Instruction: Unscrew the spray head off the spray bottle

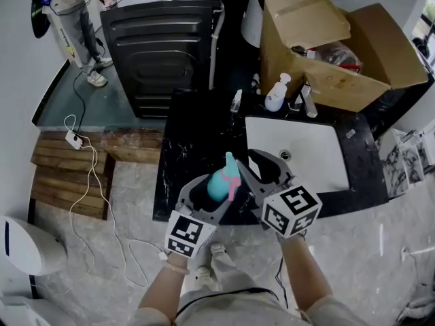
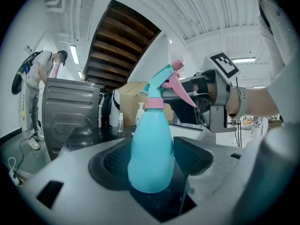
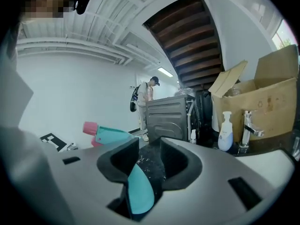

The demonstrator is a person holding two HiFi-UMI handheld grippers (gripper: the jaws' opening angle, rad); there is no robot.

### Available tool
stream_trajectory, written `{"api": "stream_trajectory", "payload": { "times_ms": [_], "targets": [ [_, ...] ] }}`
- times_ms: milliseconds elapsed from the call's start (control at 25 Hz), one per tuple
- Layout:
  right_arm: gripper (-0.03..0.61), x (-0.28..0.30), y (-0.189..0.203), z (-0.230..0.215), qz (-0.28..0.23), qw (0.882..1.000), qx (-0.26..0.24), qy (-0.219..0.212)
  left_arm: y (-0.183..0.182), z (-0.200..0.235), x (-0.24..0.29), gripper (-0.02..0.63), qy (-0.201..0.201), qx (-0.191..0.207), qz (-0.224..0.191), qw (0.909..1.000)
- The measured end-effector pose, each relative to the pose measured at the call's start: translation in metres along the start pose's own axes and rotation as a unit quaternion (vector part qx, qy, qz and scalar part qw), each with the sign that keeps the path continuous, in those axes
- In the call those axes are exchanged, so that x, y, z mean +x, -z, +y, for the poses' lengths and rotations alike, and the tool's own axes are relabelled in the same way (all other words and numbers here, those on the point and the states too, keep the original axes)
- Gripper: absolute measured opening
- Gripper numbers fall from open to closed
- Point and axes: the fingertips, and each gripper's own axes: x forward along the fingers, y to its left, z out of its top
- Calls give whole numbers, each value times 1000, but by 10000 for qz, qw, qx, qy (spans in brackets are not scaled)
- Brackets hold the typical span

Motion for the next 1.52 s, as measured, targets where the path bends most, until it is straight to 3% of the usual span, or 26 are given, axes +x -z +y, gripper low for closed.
{"api": "stream_trajectory", "payload": {
  "times_ms": [280,520,600,840,1160,1520],
  "targets": [
    [146,-26,-5,1,-591,9955,659,-329,0,0,0,287,-10,-19,-5,10000],
    [142,-60,-14,12,-1550,9701,1650,-876,0,1,1,287,-20,-26,-18,10000],
    [205,-58,-9,18,-1487,9666,1777,-1094,1,1,1,287,-28,-26,-15,10000],
    [253,-47,-5,42,-1114,9746,1469,-1269,0,1,0,287,-53,-33,-10,10000],
    [262,-33,7,57,-569,9950,527,-623,1,1,0,287,-90,-44,-3,9999],
    [250,-39,15,27,-472,9954,726,-402,1,1,-1,285,-107,-36,-1,9999]
  ]
}}
